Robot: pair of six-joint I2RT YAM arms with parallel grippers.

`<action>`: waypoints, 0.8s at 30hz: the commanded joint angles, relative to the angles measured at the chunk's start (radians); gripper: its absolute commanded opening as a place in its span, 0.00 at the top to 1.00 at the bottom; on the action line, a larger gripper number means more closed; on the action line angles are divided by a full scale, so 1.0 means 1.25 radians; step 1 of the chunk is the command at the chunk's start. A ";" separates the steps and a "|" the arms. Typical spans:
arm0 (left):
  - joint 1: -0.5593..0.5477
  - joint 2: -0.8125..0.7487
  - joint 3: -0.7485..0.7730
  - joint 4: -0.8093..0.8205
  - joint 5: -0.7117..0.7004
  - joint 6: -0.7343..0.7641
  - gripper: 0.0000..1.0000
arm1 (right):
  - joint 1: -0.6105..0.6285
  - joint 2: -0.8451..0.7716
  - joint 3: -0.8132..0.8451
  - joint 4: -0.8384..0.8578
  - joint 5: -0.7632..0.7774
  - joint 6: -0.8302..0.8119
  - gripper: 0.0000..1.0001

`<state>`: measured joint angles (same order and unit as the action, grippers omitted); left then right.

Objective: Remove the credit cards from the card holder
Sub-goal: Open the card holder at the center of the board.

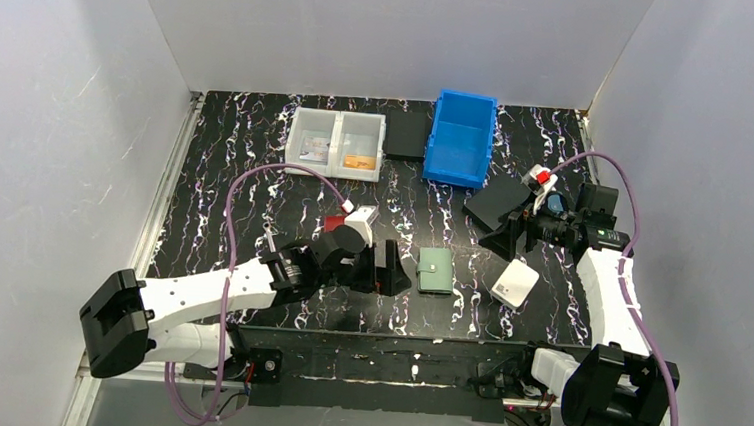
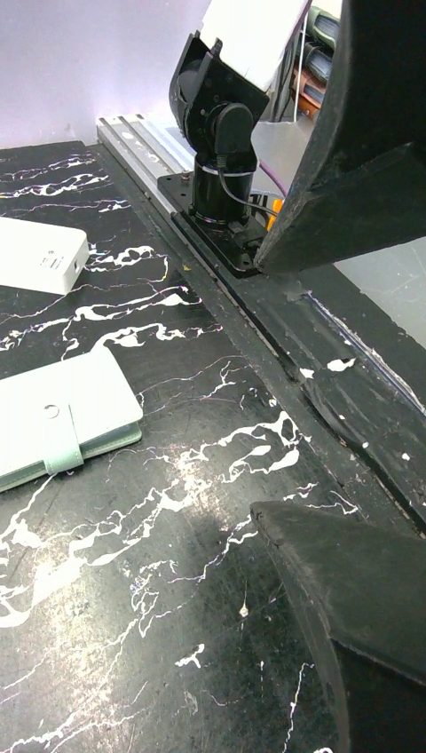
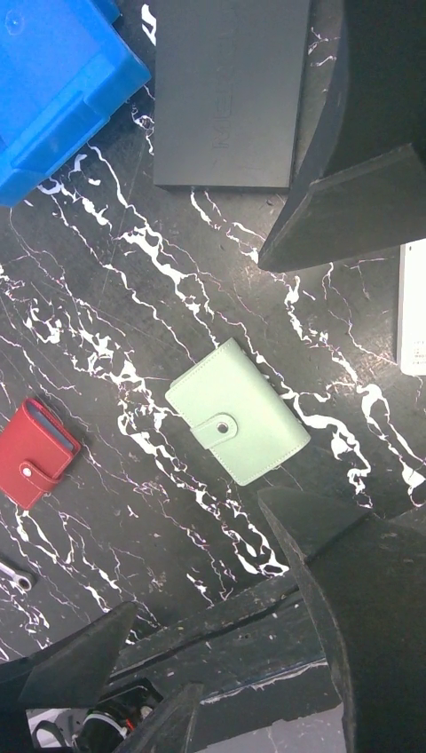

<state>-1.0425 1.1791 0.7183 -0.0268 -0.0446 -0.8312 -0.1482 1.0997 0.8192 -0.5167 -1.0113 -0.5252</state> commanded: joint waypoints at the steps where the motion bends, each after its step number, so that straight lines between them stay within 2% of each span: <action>1: -0.011 0.008 0.030 0.006 -0.034 -0.007 0.01 | 0.002 -0.015 -0.004 0.009 -0.001 -0.010 0.00; 24: -0.027 0.001 0.030 -0.010 -0.056 -0.021 0.01 | 0.002 -0.007 -0.007 0.009 0.010 -0.010 0.00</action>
<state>-1.0683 1.1976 0.7227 -0.0269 -0.0842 -0.8536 -0.1482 1.0992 0.8185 -0.5167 -0.9936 -0.5271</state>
